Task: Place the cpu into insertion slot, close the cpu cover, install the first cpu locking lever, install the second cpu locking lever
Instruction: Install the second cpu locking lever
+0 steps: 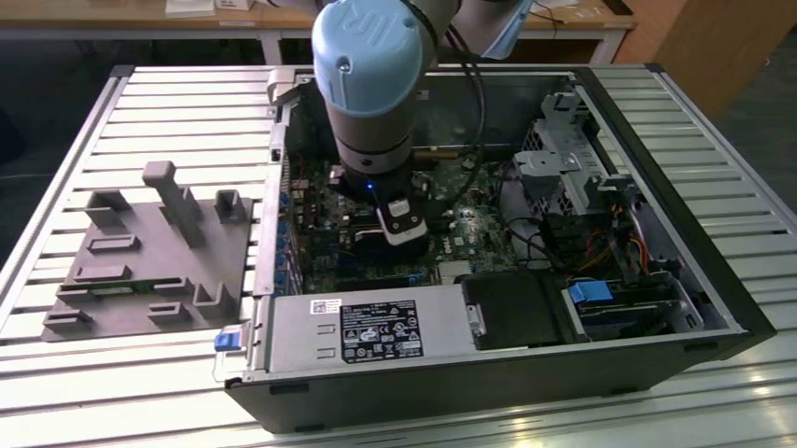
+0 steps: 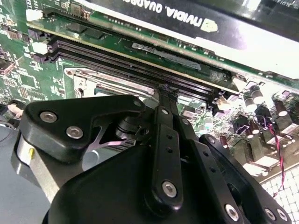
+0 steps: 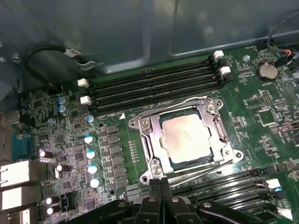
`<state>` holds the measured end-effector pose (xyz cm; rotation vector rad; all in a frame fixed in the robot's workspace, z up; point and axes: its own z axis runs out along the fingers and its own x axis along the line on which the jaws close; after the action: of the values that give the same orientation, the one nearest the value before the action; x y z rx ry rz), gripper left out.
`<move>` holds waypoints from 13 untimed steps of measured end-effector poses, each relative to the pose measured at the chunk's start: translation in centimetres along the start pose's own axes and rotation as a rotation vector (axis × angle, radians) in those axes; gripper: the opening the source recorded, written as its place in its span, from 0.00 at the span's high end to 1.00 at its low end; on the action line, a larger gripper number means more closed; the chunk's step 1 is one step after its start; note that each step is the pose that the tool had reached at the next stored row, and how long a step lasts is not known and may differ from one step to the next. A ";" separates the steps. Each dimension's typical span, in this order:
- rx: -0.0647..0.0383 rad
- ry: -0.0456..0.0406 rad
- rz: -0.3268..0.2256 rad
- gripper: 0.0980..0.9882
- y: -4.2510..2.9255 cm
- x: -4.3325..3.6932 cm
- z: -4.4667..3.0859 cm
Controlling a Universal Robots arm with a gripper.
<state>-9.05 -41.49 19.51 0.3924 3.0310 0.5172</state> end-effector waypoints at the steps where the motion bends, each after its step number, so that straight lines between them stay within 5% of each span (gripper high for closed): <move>1: -0.004 0.0009 0.000 1.00 -0.06 -0.01 0.07; 10: -0.045 0.0109 0.004 1.00 -0.35 0.13 0.53; 13: -0.049 0.0120 0.004 1.00 -0.39 0.19 0.58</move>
<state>-9.28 -41.61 18.83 0.3947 3.0229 0.5948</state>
